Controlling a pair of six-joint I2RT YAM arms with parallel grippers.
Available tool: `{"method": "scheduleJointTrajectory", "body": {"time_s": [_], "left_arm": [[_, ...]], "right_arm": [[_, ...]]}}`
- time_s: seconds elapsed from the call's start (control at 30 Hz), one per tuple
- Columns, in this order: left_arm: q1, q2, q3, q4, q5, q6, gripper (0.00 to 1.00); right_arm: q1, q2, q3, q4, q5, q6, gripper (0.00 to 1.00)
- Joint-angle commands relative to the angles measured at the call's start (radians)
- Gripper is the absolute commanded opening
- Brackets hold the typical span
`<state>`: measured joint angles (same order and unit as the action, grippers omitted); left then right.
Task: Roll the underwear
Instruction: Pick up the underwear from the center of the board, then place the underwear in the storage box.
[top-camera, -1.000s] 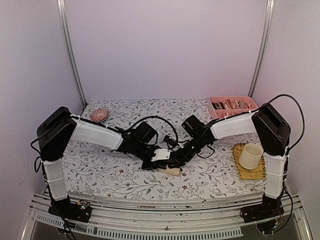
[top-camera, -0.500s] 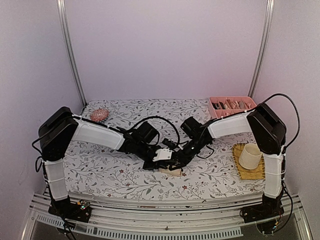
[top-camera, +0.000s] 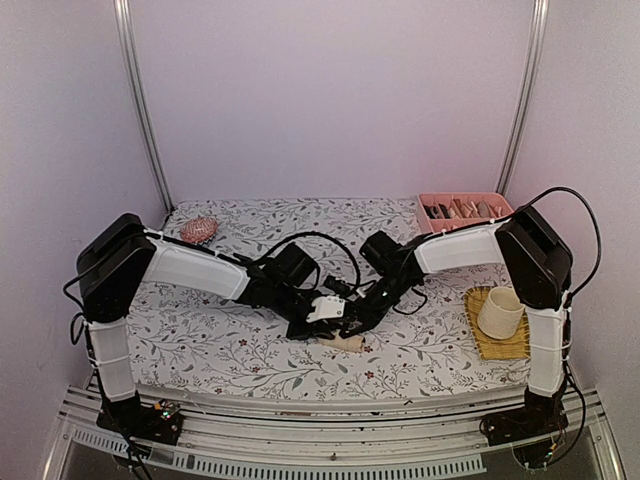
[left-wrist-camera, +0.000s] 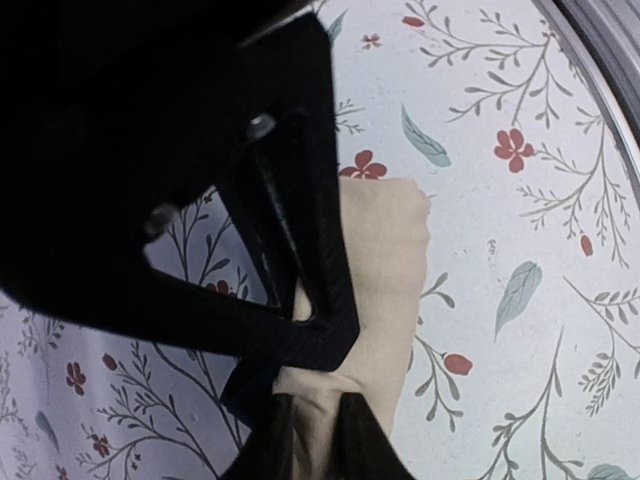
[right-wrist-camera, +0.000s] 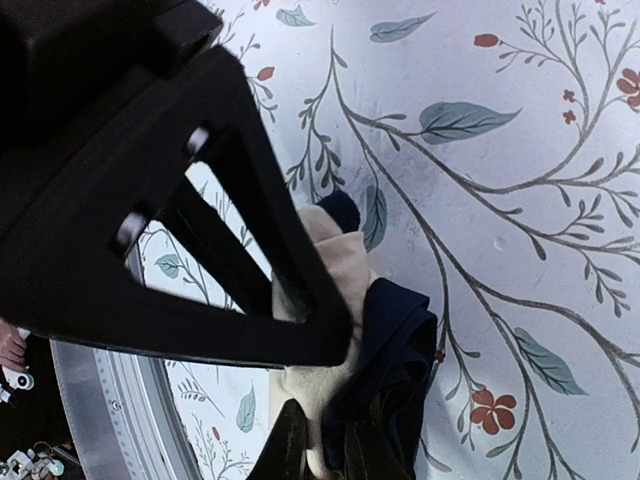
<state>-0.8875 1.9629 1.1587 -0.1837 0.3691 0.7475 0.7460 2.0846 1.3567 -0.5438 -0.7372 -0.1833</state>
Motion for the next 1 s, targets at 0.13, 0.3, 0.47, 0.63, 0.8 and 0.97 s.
{"method": "scheduleJointTrajectory", "body": {"time_s": [0.13,0.3,0.47,0.63,0.8,0.97], "left_arm": [[0.009,-0.156,-0.032,-0.004,-0.077,-0.044,0.88],[0.046,-0.289,-0.070,-0.005,-0.083,-0.070,0.99],[0.116,-0.411,-0.156,0.031,-0.117,-0.104,0.99],[0.187,-0.505,-0.241,0.084,-0.118,-0.135,0.98],[0.229,-0.563,-0.315,0.162,-0.124,-0.170,0.99],[0.257,-0.566,-0.374,0.240,-0.113,-0.217,0.99]], "right_arm": [[0.013,-0.019,-0.020,-0.024,0.054,0.007,0.02],[-0.022,-0.084,-0.034,0.026,0.152,0.067,0.02],[-0.026,-0.120,-0.014,0.033,0.294,0.073,0.02],[-0.062,-0.164,0.013,0.058,0.401,0.098,0.02],[-0.124,-0.252,0.021,0.118,0.608,0.164,0.02],[-0.144,-0.307,0.058,0.153,0.895,0.299,0.02]]}}
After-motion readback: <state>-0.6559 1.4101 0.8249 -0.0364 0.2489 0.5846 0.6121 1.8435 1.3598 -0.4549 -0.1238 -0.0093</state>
